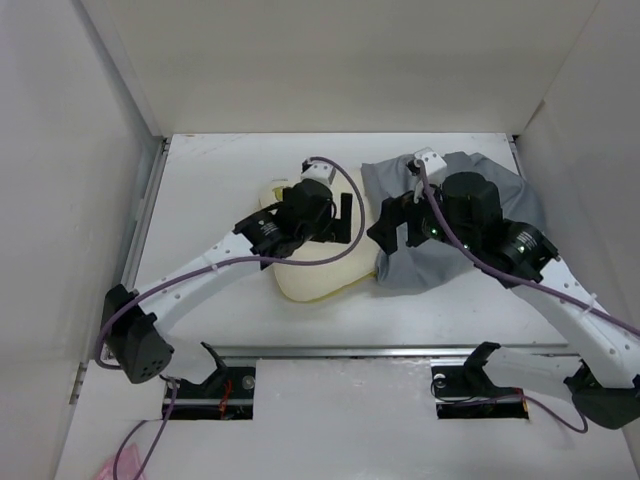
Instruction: Put the pillow into the pillowcase
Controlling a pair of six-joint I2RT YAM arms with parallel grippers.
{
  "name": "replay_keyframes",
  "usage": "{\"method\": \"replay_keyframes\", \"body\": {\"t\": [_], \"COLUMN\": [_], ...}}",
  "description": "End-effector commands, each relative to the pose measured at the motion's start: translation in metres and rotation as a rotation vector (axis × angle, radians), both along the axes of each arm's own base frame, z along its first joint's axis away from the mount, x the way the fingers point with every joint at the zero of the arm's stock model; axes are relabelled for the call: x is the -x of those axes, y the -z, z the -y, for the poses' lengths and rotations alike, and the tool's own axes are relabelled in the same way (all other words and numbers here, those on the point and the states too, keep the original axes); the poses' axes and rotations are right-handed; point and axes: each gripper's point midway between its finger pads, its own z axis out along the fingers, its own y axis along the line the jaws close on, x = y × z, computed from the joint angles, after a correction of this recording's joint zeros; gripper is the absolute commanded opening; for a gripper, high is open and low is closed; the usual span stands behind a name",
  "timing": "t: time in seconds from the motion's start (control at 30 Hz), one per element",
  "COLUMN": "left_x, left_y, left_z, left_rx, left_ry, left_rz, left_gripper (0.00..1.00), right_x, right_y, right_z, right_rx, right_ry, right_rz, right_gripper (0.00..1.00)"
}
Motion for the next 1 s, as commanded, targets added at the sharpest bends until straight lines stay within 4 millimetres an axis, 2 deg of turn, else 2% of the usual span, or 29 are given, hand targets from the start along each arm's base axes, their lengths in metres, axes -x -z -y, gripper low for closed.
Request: {"method": "replay_keyframes", "body": {"t": [0.0,0.03,0.07,0.1,0.13,0.17,0.2,0.23,0.27,0.3,0.37,0.4,0.47,0.5,0.53,0.57,0.63,0.67,0.73,0.77,0.83,0.87,0.9,0.97], "left_x": [-0.013,-0.019,-0.027,-0.037,-0.054,-0.065,-0.073,-0.089,-0.097,-0.101,-0.115,-0.114,-0.119,-0.12,-0.121,-0.123,-0.128,-0.126,-0.134,-0.137,-0.139,-0.142,-0.146,-0.148], "left_y": [-0.017,-0.015,-0.014,0.001,0.007,0.011,0.02,0.04,0.047,0.056,0.075,0.083,0.096,0.104,0.108,0.116,0.119,0.123,0.126,0.126,0.136,0.135,0.13,0.137], "left_z": [-0.021,-0.027,-0.033,-0.039,-0.06,-0.071,-0.079,-0.102,-0.112,-0.116,-0.142,-0.145,-0.155,-0.15,-0.152,-0.15,-0.142,-0.137,-0.127,-0.124,-0.124,-0.123,-0.122,-0.117], "left_rx": [0.046,0.043,0.04,0.011,-0.007,-0.017,-0.027,-0.056,-0.048,-0.027,-0.007,0.016,0.044,0.047,0.051,0.043,0.058,0.065,0.071,0.075,0.055,0.056,0.062,0.073], "left_ry": [-0.122,-0.147,-0.176,-0.203,-0.272,-0.314,-0.336,-0.4,-0.433,-0.426,-0.49,-0.481,-0.493,-0.466,-0.467,-0.449,-0.409,-0.38,-0.349,-0.332,-0.327,-0.327,-0.326,-0.309], "left_rz": [0.043,0.051,0.056,0.032,0.016,-0.002,-0.031,-0.074,-0.097,-0.14,-0.187,-0.212,-0.24,-0.248,-0.261,-0.272,-0.27,-0.291,-0.289,-0.283,-0.305,-0.302,-0.29,-0.307], "left_gripper": [1.0,1.0,1.0,1.0,1.0,1.0,1.0,1.0,1.0,1.0,1.0,1.0,1.0,1.0,1.0,1.0,1.0,1.0,1.0,0.94,0.78,0.68,0.51,0.32], "right_x": [-0.029,-0.041,-0.052,-0.061,-0.072,-0.082,-0.096,-0.105,-0.12,-0.136,-0.157,-0.174,-0.194,-0.208,-0.219,-0.228,-0.248,-0.256,-0.271,-0.275,-0.282,-0.286,-0.287,-0.29], "right_y": [0.024,0.024,0.043,0.047,0.051,0.044,0.061,0.065,0.052,0.073,0.08,0.089,0.099,0.095,0.115,0.121,0.126,0.143,0.153,0.169,0.18,0.179,0.19,0.192], "right_z": [0.013,0.019,0.018,0.018,0.022,0.019,0.013,0.011,0.01,0.002,0.002,-0.008,-0.009,-0.006,-0.007,-0.003,0.011,0.016,0.028,0.028,0.028,0.023,0.019,0.007], "right_rx": [0.07,0.092,0.155,0.174,0.209,0.213,0.265,0.295,0.299,0.364,0.427,0.459,0.487,0.465,0.483,0.48,0.463,0.479,0.453,0.468,0.48,0.47,0.489,0.457], "right_ry": [0.191,0.264,0.301,0.335,0.388,0.413,0.433,0.451,0.489,0.504,0.554,0.557,0.57,0.581,0.577,0.583,0.602,0.605,0.592,0.572,0.537,0.516,0.478,0.42], "right_rz": [-0.046,-0.032,-0.074,-0.078,-0.066,-0.051,-0.072,-0.066,-0.028,-0.044,-0.035,-0.036,-0.046,-0.056,-0.09,-0.105,-0.127,-0.157,-0.197,-0.223,-0.233,-0.223,-0.232,-0.233], "right_gripper": [0.99,0.99,0.98,0.96,0.95,0.94,0.92,0.91,0.89,0.85,0.81,0.81,0.81,0.81,0.79,0.78,0.78,0.77,0.74,0.72,0.69,0.66,0.62,0.55]}}
